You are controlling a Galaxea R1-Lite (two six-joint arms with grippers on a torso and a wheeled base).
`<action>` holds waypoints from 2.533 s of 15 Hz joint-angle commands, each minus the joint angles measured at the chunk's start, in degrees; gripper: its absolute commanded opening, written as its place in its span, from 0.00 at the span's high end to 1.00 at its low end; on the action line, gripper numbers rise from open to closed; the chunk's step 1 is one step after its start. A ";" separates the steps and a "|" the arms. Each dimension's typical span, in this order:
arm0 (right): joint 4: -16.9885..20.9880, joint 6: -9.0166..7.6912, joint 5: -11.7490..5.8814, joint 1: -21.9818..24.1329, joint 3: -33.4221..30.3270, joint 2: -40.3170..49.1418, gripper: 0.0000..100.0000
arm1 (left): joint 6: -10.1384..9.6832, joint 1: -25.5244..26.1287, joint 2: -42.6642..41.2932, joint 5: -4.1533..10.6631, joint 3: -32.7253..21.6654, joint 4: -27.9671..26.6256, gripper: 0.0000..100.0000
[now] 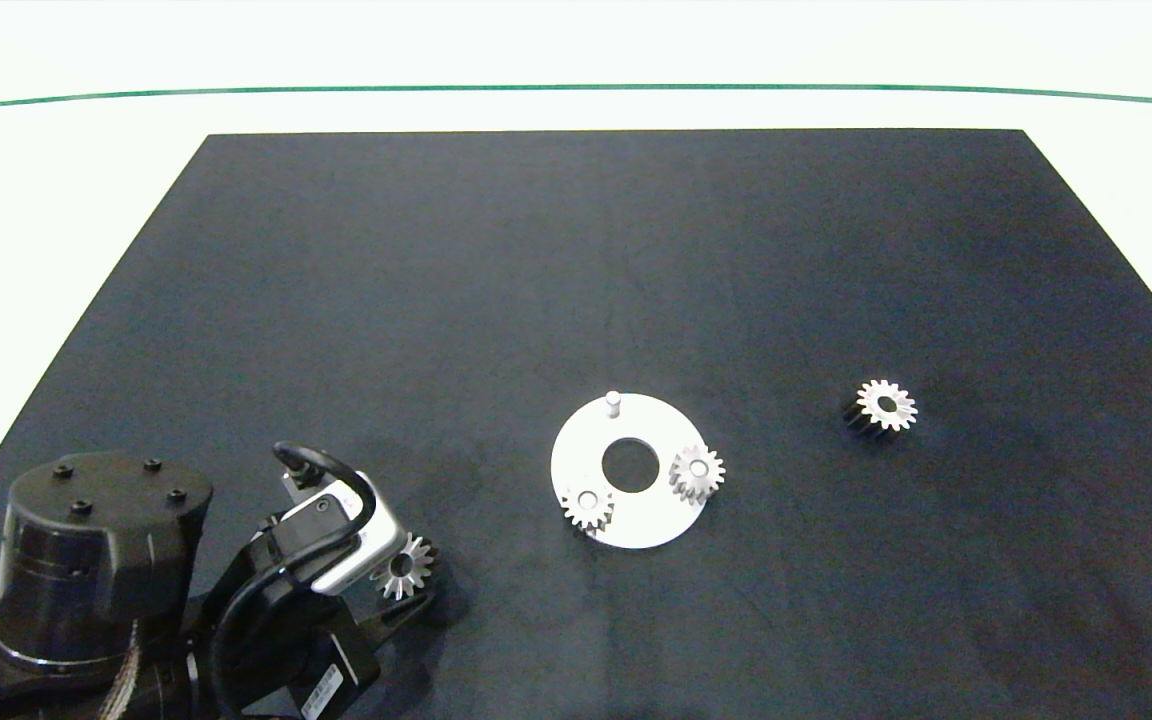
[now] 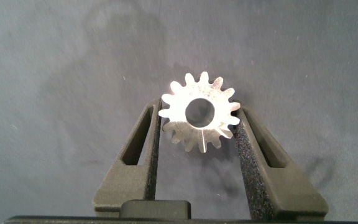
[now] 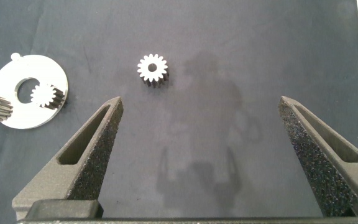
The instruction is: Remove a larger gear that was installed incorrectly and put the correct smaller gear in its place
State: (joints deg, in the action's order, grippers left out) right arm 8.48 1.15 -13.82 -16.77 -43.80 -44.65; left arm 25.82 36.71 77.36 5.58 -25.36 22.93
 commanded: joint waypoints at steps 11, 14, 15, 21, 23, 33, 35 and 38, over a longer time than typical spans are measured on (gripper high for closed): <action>2.77 -0.27 -0.06 -0.10 0.56 4.84 0.00 | 0.72 10.40 9.83 8.13 -19.29 -8.60 0.75; 2.77 -0.27 0.03 -0.19 0.56 5.02 0.00 | 0.72 11.02 12.99 8.65 -22.72 -8.60 0.75; 2.77 -0.27 0.03 -0.28 0.56 5.19 0.00 | 0.72 11.02 14.48 8.65 -24.30 -8.60 0.75; 3.03 -0.18 0.11 -0.80 0.65 5.28 0.00 | 0.72 10.84 18.00 9.89 -37.22 -21.26 0.75; 3.03 -0.18 0.11 -0.80 0.65 5.19 0.00 | 0.81 10.84 19.85 9.97 -40.30 -21.88 0.75; 3.03 0.00 0.20 -0.98 1.17 5.37 0.00 | 0.81 11.37 28.02 10.85 -50.23 -22.67 0.75; 3.12 0.00 0.20 -0.89 1.26 5.37 0.00 | 2.04 11.11 28.72 11.03 -50.93 -22.84 0.75; 3.03 0.00 0.20 -0.98 1.26 5.37 0.00 | 2.22 11.11 30.04 11.03 -53.39 -22.84 0.75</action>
State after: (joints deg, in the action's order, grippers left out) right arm 11.50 1.15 -13.56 -17.73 -42.53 -39.19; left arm 27.92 47.82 106.56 16.53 -77.73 0.00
